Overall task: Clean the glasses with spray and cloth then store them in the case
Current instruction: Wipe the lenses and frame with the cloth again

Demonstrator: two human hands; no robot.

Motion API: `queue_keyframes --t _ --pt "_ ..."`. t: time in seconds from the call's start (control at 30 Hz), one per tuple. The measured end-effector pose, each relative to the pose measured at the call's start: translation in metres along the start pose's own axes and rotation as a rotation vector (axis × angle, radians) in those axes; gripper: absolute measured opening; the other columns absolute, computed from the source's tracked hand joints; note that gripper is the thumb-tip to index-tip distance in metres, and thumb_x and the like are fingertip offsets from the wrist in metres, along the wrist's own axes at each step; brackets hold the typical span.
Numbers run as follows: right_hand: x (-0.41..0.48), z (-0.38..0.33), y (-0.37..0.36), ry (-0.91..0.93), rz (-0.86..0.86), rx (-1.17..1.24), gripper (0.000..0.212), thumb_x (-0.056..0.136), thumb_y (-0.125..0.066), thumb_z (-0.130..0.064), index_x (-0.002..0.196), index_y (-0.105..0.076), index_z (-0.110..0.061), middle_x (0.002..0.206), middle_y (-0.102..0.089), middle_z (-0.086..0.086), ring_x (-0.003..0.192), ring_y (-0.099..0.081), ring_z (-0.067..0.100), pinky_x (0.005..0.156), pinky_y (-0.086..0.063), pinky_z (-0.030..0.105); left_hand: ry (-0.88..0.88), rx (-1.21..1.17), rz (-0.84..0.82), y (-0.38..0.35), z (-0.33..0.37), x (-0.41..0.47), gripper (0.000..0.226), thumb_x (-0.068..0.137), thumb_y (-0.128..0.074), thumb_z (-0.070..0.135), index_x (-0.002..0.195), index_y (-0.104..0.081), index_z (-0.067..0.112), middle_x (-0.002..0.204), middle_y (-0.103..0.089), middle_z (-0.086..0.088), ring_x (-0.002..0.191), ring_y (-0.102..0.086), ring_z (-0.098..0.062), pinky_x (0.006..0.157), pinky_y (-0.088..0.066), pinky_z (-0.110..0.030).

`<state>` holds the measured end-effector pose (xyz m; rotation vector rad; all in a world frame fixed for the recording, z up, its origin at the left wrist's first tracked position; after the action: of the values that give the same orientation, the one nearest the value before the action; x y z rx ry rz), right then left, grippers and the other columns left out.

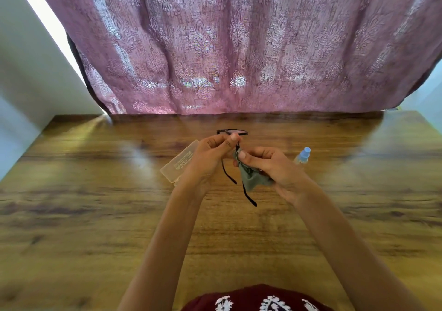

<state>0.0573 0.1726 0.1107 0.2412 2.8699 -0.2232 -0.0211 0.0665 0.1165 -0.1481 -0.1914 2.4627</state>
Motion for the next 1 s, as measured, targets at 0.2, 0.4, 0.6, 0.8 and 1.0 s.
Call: queue_keyframes --t 0.2,0.4,0.6,0.8,1.0 --pt "0.006 0.005 -0.010 0.012 -0.060 -0.026 0.011 0.087 -0.064 -0.016 0.082 -0.072 -0.012 0.066 -0.069 -0.010 0.061 -0.060 -0.001 0.056 -0.045 0.013 0.007 -0.053 0.200 0.024 0.016 0.009 0.018 0.085 -0.062 0.031 0.080 -0.070 0.016 0.074 -0.062 0.003 0.072 -0.055 -0.007 0.071 -0.044 -0.019" --pt "0.003 0.005 -0.016 0.081 -0.123 -0.178 0.014 0.089 -0.063 -0.016 0.079 -0.071 -0.011 0.064 -0.065 -0.013 0.060 -0.054 -0.002 0.057 -0.041 0.011 0.001 -0.069 0.269 0.040 0.028 0.019 0.018 0.080 -0.070 0.034 0.069 -0.075 0.021 0.077 -0.062 0.003 0.074 -0.052 -0.007 0.078 -0.039 -0.024" --pt "0.002 0.008 -0.014 0.200 -0.106 -0.474 0.010 0.087 -0.068 -0.013 0.081 -0.073 -0.020 0.065 -0.067 -0.016 0.064 -0.059 -0.004 0.060 -0.044 0.009 0.013 -0.042 0.291 0.047 0.029 0.025 0.034 0.089 -0.063 0.033 0.058 -0.074 0.024 0.074 -0.064 0.007 0.082 -0.054 -0.011 0.082 -0.038 -0.027" --pt "0.003 0.035 0.007 0.233 0.008 -0.792 0.007 0.085 -0.071 -0.016 0.090 -0.076 -0.017 0.069 -0.065 -0.020 0.065 -0.061 -0.005 0.060 -0.044 0.010 -0.077 0.056 0.297 0.060 0.045 0.022 0.033 0.091 -0.059 0.039 0.063 -0.071 0.026 0.082 -0.069 0.011 0.083 -0.059 -0.006 0.084 -0.041 -0.026" --pt "0.016 0.057 0.055 0.099 0.251 -0.888 0.016 0.089 -0.064 -0.010 0.081 -0.069 -0.023 0.072 -0.063 -0.011 0.062 -0.055 0.001 0.055 -0.041 0.006 -0.023 0.222 0.216 0.056 0.039 0.012 0.027 0.082 -0.066 0.047 0.089 -0.072 0.022 0.091 -0.072 0.015 0.093 -0.062 0.003 0.091 -0.044 -0.023"
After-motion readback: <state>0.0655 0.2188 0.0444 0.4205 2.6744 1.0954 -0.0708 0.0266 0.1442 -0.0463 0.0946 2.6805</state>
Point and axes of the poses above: each hand's wrist, its own x-axis towards the middle knuckle, its own y-axis out of the back of the hand, z = x × y, the point moved 4 cm from there along x, towards the middle knuckle
